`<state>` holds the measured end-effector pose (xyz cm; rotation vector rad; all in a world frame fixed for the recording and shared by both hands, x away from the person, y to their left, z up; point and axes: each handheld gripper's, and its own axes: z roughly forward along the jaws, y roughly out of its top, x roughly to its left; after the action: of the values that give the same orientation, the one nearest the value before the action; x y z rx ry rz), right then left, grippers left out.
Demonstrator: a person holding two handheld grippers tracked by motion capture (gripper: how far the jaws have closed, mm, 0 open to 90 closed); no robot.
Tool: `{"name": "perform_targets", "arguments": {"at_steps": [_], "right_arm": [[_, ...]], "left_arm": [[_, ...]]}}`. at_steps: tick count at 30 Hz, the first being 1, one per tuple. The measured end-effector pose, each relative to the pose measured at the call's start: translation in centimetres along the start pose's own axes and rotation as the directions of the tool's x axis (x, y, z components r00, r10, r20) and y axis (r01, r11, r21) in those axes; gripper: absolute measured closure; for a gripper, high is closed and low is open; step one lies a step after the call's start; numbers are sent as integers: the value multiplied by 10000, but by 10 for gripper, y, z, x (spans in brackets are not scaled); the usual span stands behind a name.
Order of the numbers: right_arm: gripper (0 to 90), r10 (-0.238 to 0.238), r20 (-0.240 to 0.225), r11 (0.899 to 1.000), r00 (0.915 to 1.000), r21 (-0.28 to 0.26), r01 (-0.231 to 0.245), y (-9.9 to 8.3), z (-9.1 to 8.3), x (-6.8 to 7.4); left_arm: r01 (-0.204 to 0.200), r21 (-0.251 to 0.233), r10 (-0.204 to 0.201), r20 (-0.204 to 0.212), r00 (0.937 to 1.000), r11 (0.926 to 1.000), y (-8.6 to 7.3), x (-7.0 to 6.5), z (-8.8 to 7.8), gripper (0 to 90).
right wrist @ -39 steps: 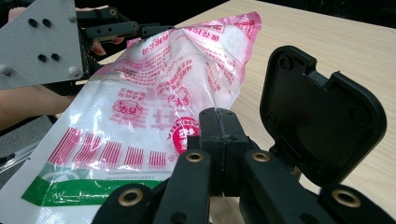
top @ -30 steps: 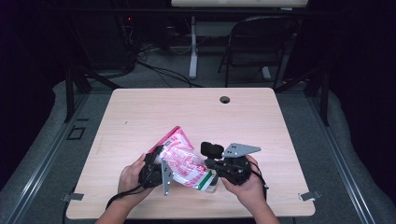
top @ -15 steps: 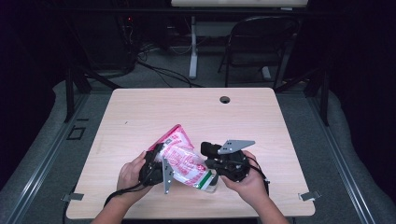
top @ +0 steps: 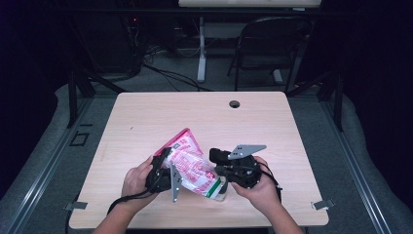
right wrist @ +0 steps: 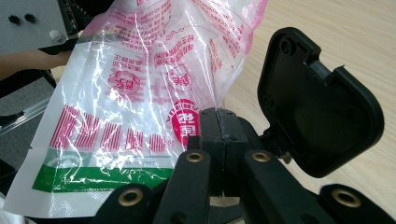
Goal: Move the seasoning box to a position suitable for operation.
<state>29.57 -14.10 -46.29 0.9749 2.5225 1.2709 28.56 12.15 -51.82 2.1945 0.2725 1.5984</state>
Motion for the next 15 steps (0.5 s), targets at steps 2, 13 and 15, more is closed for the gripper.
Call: {"name": "perform_targets", "arguments": {"at_steps": [2, 13, 15], "right_arm": [[900, 21, 1, 10000, 10000, -1, -21, 0, 0, 0], [900, -22, 74, 9999, 10000, 105, 21, -2, 2, 0], [900, -52, 77, 9999, 10000, 150, 51, -3, 1, 0]], "left_arm": [[-32, 14, 32, -4, 10000, 10000, 0, 0, 0, 695], [-264, -6, 264, -176, 9995, 9997, 1, -1, -1, 696], [-286, -29, 285, -181, 9994, 9996, 2, 0, -1, 695]]}}
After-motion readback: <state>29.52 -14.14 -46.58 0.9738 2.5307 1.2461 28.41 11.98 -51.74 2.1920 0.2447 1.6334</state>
